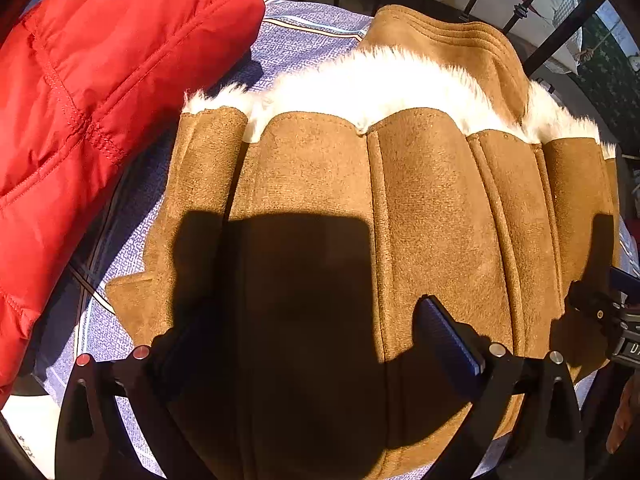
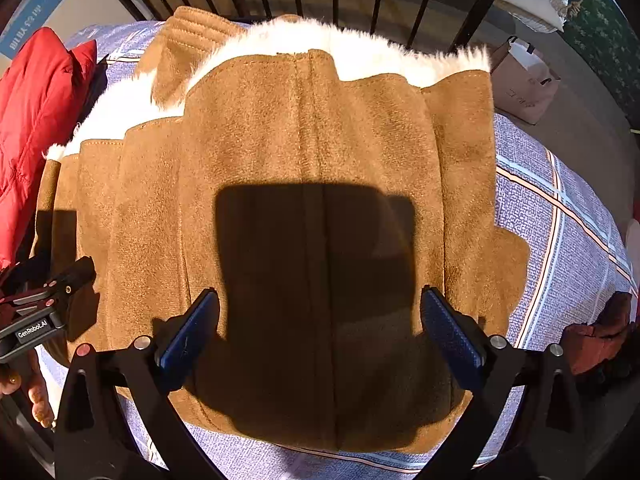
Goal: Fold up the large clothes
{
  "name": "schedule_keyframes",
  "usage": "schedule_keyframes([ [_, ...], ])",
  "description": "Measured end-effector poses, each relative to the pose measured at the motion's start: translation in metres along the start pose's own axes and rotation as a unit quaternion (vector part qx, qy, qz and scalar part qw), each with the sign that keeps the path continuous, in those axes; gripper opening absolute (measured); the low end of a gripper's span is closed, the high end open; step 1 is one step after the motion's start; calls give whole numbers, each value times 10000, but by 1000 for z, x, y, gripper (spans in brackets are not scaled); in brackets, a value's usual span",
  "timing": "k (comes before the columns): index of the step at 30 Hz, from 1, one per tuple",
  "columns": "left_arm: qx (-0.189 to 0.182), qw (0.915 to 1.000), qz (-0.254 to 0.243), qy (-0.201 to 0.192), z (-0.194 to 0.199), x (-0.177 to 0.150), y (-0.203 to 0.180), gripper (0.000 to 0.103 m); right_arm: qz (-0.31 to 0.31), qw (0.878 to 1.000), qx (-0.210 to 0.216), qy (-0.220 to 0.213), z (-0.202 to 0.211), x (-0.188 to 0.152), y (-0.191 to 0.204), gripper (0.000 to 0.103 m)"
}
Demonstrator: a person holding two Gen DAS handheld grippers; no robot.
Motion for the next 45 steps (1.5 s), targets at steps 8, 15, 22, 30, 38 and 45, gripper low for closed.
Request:
schedule_keyframes([
  [8,-1,10000,-58,-22,-4,3,-8,99,78,9997,-211,11,-10,2,3,99],
  [15,-10,10000,-77,-6,-3,-6,-5,99,109,9996,-231,-122,-10,1,6,99],
  [22,-146,9995,2,-272,21,-14,8,96,112,9990,-210,-383,0,-13,4,99],
  [30,-457,9920,784,-881,75,-44,56,96,-424,9924,102,-1146,52,-36,-5,98],
  [38,-1344,9713,1901,-482,70,-76,125,96,-1702,9730,673,-1408,65,-90,-79,98],
  [45,-1855,9583,2152,-288,57,-93,134,96,-2468,9521,1525,-967,45,-118,-129,98],
])
Point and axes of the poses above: each gripper's, at about its wrist camera, not at the fingertips, and z roughly against the way its jaws point, y to its left, x to its top, the point moved 10 cm from there along -z, roughly the way its jaws point, and after that the axes turned 1 degree about -x, right-handed, at the moved point
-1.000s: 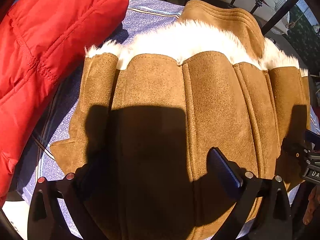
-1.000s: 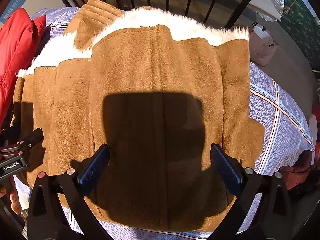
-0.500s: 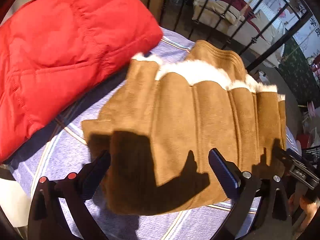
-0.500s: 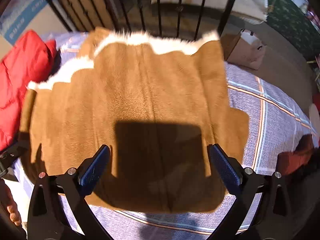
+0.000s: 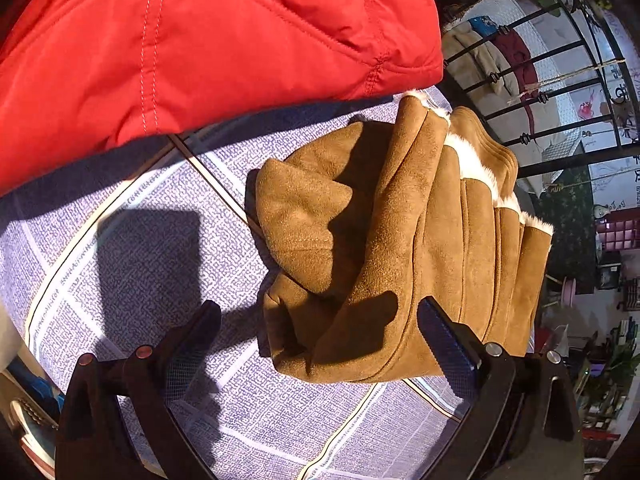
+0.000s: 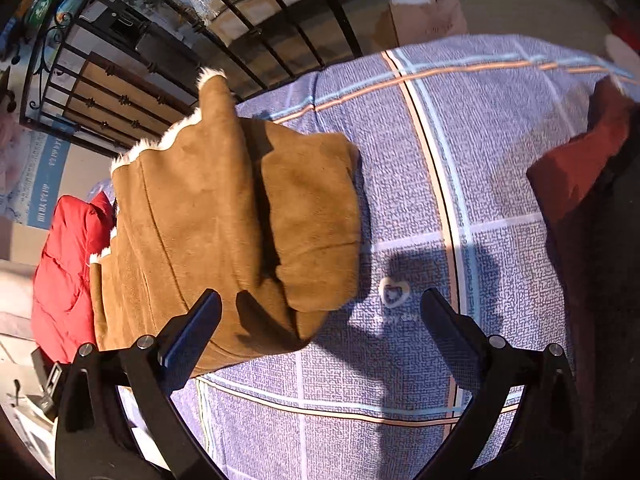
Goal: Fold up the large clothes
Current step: 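Grasp the folded tan jacket edge with both grippers and lift it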
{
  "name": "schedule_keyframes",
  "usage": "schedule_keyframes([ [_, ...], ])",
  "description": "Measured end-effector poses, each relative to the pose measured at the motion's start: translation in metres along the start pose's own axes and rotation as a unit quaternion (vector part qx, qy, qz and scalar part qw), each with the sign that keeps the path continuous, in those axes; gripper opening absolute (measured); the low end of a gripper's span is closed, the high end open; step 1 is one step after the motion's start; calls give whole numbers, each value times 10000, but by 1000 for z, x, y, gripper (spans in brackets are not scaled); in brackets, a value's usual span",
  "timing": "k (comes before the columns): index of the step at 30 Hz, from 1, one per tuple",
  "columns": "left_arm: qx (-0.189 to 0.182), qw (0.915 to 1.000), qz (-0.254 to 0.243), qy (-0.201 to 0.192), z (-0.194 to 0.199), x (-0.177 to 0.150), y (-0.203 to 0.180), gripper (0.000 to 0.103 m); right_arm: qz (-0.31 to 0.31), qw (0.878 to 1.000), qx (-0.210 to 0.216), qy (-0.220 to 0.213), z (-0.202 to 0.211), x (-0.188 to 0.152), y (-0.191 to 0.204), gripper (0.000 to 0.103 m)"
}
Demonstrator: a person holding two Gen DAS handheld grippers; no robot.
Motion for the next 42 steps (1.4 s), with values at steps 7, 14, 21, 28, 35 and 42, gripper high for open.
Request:
schedule_keyframes([
  [7,-440,9983,301,238,-26,-4,-7,96,-352,9948,883,362,-22,9,2,98],
  [14,-449,9979,369,280,-49,5,-7,98,-493,9866,1384,710,-55,17,4,98],
  [21,-685,9959,519,294,-73,26,-8,98,-390,9857,1395,862,-80,31,21,99],
  [28,-321,9978,503,276,-85,46,-18,98,-758,9784,1705,887,-104,48,26,99],
  [35,-287,9989,324,152,-76,43,-23,82,-833,9809,1548,837,-107,56,40,86],
  [42,-41,9990,-446,-11,-37,38,-35,42,-345,9905,1313,234,-57,52,75,60],
])
Point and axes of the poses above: each gripper's, at about its wrist camera, not at the fingertips, and z roughly against the way its jaws point, y to its left, x to its top, the point moved 10 cm from there along -z, roughly the way its jaws point, and after that the axes turned 1 degree about -x, right-handed, at the moved point
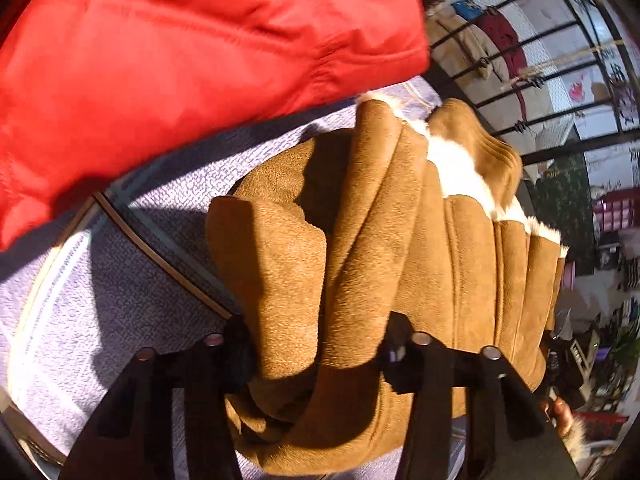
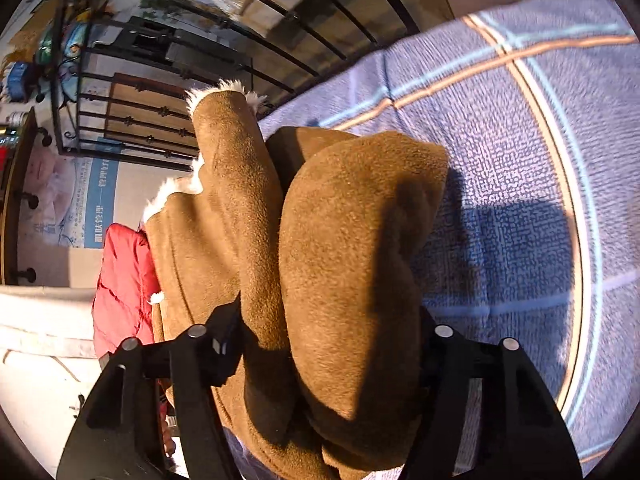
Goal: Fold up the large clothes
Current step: 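Grasp the folded tan jacket edge with both grippers and lift it, then carry the held jacket with both grippers and swing it over the bed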
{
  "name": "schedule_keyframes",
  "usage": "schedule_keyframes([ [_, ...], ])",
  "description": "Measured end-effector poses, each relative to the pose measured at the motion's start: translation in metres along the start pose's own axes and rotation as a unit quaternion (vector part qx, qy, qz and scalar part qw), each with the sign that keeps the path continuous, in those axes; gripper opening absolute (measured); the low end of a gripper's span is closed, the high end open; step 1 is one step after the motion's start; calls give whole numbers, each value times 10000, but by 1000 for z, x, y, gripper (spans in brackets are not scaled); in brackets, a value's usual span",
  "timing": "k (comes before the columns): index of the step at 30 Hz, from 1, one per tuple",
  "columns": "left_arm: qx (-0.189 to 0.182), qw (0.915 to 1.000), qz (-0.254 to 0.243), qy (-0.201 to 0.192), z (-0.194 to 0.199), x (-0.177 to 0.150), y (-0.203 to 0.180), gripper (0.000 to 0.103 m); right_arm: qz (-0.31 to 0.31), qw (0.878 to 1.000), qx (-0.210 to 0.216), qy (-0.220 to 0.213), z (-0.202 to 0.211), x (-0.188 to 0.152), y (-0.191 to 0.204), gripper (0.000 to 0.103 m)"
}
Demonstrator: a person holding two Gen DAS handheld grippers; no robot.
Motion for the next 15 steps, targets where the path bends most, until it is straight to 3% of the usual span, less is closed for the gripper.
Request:
schedule_keyframes([
  [3,-152,9995,-178,-213,29,5,-17,38,243,9994,-46,-224,24,-9,24,56],
  [9,-516,9903,-1148,-595,91,13,-88,36,623,9949,-58,-791,101,-32,49,53],
  [12,-832,9783,-1774,-679,110,10,-149,36,792,9894,-154,-1211,156,-42,52,52],
  [15,-1210,9602,-2444,-601,112,-2,-226,36,821,9794,-366,-1806,227,-51,45,52],
])
Point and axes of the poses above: each gripper's, at about its wrist camera, not at the fingertips, and z roughly against the way its jaws point, y to its left, x to its top, the point moved 10 cm from there along -z, roughly the way its jaws point, and after that the axes turned 1 degree about -x, right-handed, at the moved point
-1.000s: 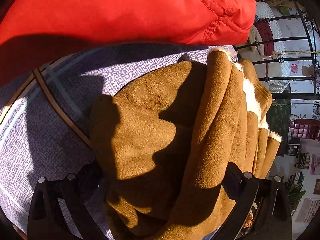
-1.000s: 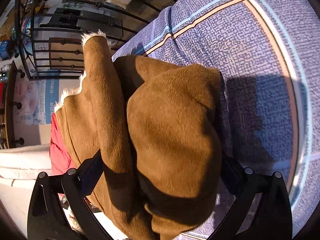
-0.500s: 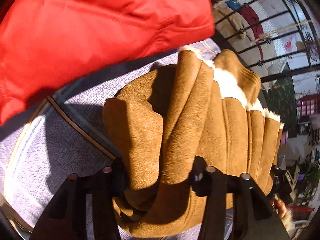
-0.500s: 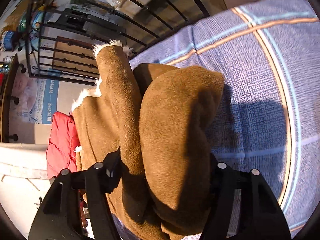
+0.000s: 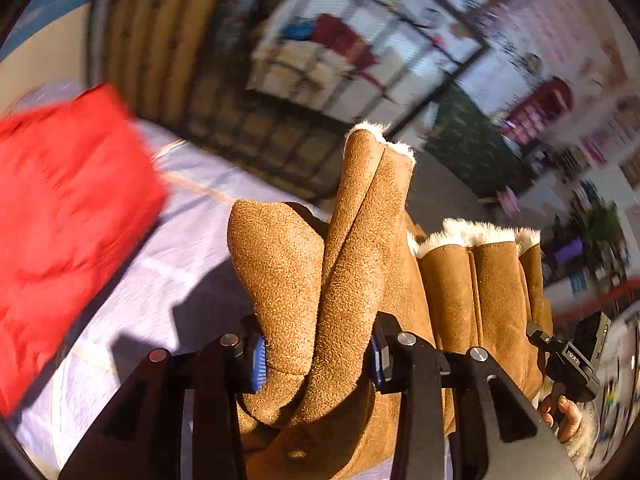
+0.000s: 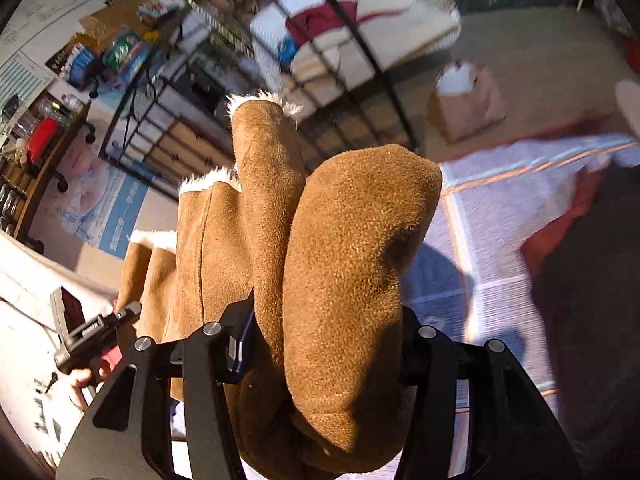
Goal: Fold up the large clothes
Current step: 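Carry the held jacket with both grippers and swing it over the bed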
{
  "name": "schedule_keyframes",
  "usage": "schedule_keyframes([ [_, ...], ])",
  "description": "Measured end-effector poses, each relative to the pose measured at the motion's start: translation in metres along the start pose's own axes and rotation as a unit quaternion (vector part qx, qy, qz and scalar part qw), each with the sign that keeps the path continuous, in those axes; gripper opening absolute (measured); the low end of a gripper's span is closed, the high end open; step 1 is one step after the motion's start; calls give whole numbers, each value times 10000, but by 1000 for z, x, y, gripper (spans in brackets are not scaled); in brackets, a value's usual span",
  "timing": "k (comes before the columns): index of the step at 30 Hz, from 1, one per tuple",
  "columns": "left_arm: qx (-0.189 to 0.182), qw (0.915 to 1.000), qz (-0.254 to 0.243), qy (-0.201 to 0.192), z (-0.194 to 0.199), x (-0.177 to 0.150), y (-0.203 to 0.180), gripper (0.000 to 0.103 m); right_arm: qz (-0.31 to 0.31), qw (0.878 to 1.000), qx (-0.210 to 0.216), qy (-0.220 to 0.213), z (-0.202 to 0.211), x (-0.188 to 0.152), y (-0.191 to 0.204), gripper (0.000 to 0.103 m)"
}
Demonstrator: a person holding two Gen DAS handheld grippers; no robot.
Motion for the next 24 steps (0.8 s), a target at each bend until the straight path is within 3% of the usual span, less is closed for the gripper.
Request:
schedule_keyframes([
  [4,-773,9914,-1021,269,-44,14,-127,36,-437,9923,-530,-1029,110,8,-49,52],
  [7,-1430,9693,-1907,607,-83,3,-242,36,-1100,9705,-1093,-1843,199,-9,-102,52],
  [9,-1857,9478,-2418,938,-115,-17,-316,36,-1629,9473,-1499,-2316,253,-32,-137,52],
  [12,-2384,9100,-2989,1602,-168,-61,-416,36,-2496,9004,-2033,-2928,322,-82,-185,52],
  [15,-2544,8633,-3752,2218,-226,-130,-484,38,-3244,8478,-2477,-3387,366,-141,-224,53],
  [16,-2414,8557,-3855,2469,-252,-150,-493,39,-3598,8310,-2500,-3427,371,-164,-240,54],
  [18,-1932,8530,-3900,2882,-306,-183,-496,40,-4299,8044,-2348,-3363,365,-205,-270,55],
  [20,-1475,8535,-4072,2899,-344,-203,-484,46,-4904,7857,-2099,-3133,341,-247,-301,57],
  [22,-1544,8646,-3529,3226,-369,-209,-469,53,-5492,7580,-1472,-3195,316,-283,-327,65],
  [24,-1683,8648,-3238,3448,-378,-209,-455,57,-5766,7421,-994,-3270,294,-294,-339,68],
])
Point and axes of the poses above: each gripper's, at about its wrist camera, not at the fingertips, and z roughly against the way its jaws point, y to its left, x to its top, the point moved 10 cm from there along -z, roughly the way its jaws point, and after that the axes turned 1 degree about -x, right-handed, at the moved point
